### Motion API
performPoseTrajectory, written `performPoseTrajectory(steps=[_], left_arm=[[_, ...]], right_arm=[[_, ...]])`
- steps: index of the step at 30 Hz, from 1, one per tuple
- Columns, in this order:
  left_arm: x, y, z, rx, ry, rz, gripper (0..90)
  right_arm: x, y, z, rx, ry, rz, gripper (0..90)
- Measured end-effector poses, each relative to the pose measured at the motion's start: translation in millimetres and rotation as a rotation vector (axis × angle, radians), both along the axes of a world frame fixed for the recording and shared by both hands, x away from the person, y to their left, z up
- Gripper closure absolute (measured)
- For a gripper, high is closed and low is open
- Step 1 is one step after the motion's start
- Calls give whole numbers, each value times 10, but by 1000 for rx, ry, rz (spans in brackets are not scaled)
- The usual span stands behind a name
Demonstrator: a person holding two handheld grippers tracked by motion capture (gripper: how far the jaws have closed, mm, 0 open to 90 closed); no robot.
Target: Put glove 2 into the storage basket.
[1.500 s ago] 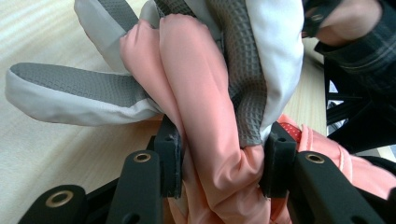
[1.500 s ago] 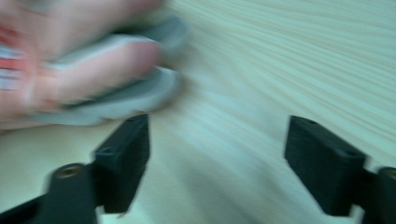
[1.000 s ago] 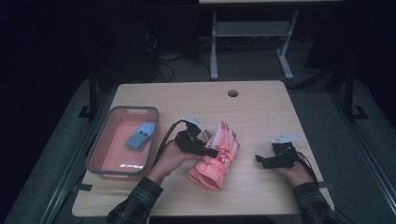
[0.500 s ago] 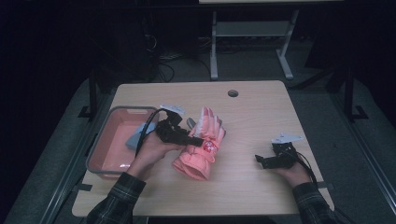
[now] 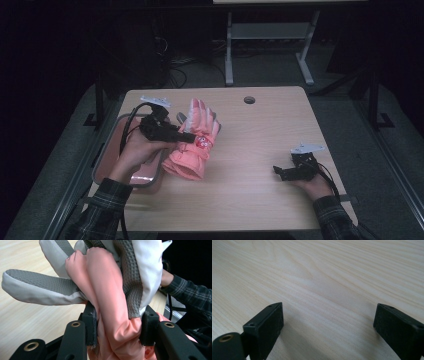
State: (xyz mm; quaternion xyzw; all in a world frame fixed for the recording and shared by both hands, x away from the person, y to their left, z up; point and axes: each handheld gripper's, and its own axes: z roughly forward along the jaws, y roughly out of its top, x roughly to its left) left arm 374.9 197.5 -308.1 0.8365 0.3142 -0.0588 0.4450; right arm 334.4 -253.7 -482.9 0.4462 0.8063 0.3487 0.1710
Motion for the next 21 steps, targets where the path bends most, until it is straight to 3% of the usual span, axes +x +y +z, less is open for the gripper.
performPoseTrajectory(steps=[11, 21], left_arm=[[13, 451, 156, 13, -20, 86, 580], [5, 873, 175, 23, -25, 168, 579]], right_arm=[[-1, 0, 0, 0, 0, -1, 86], [1, -2, 0, -2, -4, 0, 86]])
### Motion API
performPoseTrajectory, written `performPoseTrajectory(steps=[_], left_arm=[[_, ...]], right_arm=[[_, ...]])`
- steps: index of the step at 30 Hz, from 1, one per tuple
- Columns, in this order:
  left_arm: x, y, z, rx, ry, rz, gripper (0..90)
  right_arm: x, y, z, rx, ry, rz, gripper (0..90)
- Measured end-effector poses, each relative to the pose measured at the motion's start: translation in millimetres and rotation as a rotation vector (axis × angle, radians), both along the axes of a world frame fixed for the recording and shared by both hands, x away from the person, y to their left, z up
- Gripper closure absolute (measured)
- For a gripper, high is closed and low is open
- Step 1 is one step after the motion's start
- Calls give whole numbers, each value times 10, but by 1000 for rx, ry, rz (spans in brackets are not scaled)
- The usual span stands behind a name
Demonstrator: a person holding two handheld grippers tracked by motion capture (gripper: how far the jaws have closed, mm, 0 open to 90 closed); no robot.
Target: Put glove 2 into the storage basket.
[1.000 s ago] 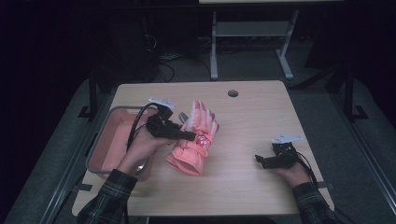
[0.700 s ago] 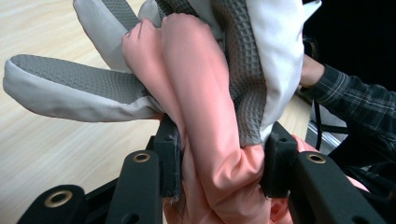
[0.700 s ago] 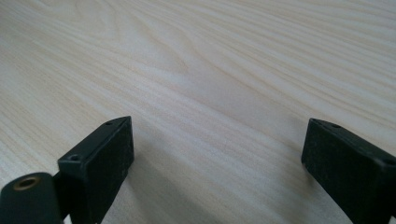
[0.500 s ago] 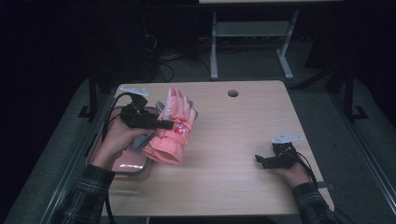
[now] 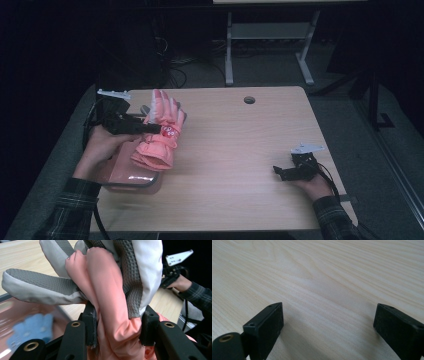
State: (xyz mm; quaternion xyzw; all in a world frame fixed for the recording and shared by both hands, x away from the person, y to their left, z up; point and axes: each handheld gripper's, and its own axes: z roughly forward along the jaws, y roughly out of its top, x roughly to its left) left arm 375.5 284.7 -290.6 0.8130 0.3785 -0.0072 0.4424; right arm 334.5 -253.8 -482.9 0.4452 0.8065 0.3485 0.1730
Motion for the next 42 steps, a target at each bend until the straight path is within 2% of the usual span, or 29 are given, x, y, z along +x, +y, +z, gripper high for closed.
performPoseTrajectory(steps=[6, 10, 11, 16, 21, 22, 27, 29, 31, 32, 36, 38, 42], left_arm=[[44, 301, -93, 29, 15, 63, 579], [65, 370, -173, 57, 23, 81, 577], [79, 409, -227, 77, 28, 96, 577], [131, 500, -365, 96, 48, 119, 575], [162, 500, -479, 115, 69, 113, 572], [175, 489, -538, 133, 74, 116, 572], [202, 487, -670, 144, 101, 112, 570], [220, 476, -775, 166, 116, 107, 568], [226, 472, -813, 164, 122, 102, 567], [233, 458, -884, 148, 134, 93, 565], [239, 461, -972, 151, 154, 88, 564], [241, 502, -1071, 141, 172, 88, 562], [235, 525, -1152, 135, 177, 98, 559]], right_arm=[[0, -1, 1, -1, 1, 1, 86], [0, 0, 0, 0, 0, 1, 86], [1, 0, 0, 0, -1, 1, 86], [0, 0, 0, 0, -1, 1, 86], [0, 0, 0, 0, 0, 1, 86], [-1, 0, 0, 0, 0, -1, 87], [-1, 0, 0, 0, -1, 0, 87], [-3, 0, 0, 0, 0, -2, 87], [-4, 0, 0, 0, 1, -3, 87], [-5, 1, 0, 0, 1, -3, 87], [-3, 0, 0, 0, 0, -3, 87], [-3, 0, -1, 0, 0, -2, 87], [-3, 0, -1, 0, 0, -2, 87]])
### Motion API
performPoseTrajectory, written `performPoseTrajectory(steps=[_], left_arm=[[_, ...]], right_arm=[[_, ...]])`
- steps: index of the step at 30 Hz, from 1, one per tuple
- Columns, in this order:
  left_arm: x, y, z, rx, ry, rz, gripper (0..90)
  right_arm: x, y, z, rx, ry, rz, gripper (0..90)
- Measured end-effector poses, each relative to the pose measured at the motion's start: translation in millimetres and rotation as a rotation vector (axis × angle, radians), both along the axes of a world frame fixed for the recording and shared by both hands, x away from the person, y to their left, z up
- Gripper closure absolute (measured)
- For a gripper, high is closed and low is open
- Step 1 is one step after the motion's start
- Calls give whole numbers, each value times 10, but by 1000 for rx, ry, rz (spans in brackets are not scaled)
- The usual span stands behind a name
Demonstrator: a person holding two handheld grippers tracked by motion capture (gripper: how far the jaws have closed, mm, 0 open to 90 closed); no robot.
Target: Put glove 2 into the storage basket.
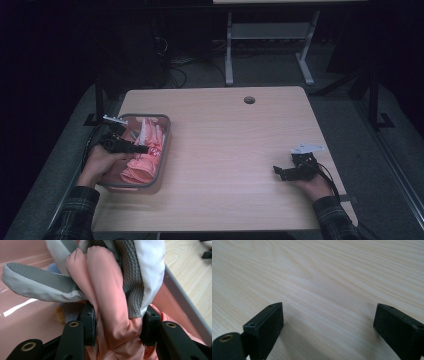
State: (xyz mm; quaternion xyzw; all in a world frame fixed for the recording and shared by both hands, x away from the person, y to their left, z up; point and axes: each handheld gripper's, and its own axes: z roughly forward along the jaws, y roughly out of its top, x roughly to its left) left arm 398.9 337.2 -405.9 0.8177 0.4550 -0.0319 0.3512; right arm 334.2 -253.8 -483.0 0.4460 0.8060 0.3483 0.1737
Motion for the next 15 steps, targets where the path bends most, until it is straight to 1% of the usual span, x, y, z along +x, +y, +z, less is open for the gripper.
performPoseTrajectory(steps=[4, 7, 9, 10, 13, 15], left_arm=[[1, -12, -2, 15, -4, -3, 546], [2, -29, -16, 26, -5, 5, 535], [12, -27, -26, 30, -7, 2, 518], [15, -25, -26, 25, -5, 6, 505], [25, 4, -8, -3, -8, 14, 397], [16, 19, 18, -17, -21, 20, 313]], right_arm=[[0, 1, 0, 0, 0, -1, 87], [0, 1, 0, 0, 0, -1, 87], [1, 2, 1, 1, 1, -2, 87], [2, 3, 1, 1, 1, -2, 87], [2, 3, 1, 0, 1, -2, 87], [2, 3, 1, 0, 1, -2, 87]])
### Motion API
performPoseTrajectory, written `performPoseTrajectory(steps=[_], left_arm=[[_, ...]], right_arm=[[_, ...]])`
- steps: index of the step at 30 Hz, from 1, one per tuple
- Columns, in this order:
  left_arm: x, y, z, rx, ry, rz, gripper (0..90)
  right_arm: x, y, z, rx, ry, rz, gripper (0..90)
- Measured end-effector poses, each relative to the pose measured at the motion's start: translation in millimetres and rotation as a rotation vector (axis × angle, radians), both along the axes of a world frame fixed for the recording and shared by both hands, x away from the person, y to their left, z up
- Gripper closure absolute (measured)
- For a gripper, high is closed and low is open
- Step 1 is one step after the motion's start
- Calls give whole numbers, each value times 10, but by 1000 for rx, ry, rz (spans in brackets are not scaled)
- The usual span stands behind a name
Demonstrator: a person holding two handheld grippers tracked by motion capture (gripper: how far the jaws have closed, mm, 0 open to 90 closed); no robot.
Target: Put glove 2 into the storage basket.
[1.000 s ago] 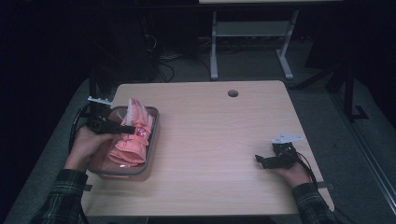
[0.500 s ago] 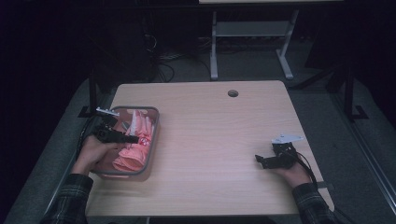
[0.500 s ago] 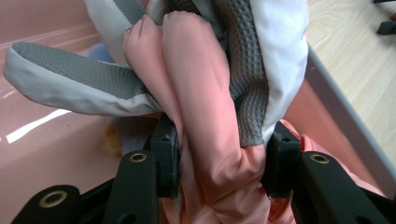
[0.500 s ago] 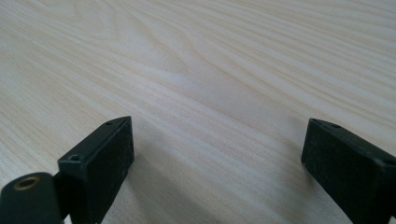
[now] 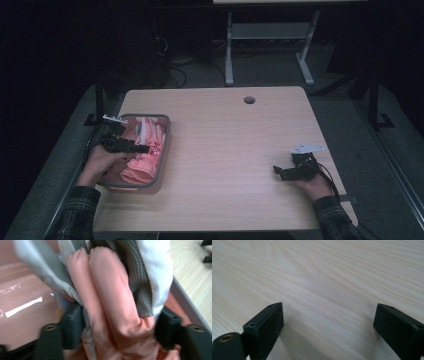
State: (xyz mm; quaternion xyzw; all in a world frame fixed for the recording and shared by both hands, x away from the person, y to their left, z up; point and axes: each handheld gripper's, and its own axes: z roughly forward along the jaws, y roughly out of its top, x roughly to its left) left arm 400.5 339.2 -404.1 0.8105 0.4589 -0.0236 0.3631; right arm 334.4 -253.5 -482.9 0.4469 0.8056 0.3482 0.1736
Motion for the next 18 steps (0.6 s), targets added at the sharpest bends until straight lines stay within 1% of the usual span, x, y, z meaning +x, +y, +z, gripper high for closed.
performPoseTrajectory(steps=[3, 5, 6, 7, 8, 13, 15, 17, 18], left_arm=[[-8, 18, 72, 9, -20, 1, 210], [-21, 27, 140, 26, -45, 9, 167], [-21, 27, 140, 26, -45, 9, 152], [-32, 34, 179, 33, -58, 17, 152], [-57, 51, 258, 40, -86, 29, 136], [-130, 103, 446, 41, -153, 54, 133], [-145, 105, 502, 40, -167, 55, 133], [-152, 97, 530, 47, -175, 49, 133], [-167, 73, 559, 52, -185, 47, 133]], right_arm=[[0, 0, 0, 0, 0, 0, 87], [0, 0, 0, 0, 0, 0, 87], [0, 0, 0, 0, 0, 0, 87], [0, 0, 0, 0, 0, 0, 87], [-1, 0, 0, 0, 0, 0, 87], [0, 0, 0, 0, 0, 0, 87], [-1, 0, 0, 0, 0, 0, 87], [1, 0, 0, 0, 0, 0, 86], [1, 0, 0, 0, 0, 0, 86]])
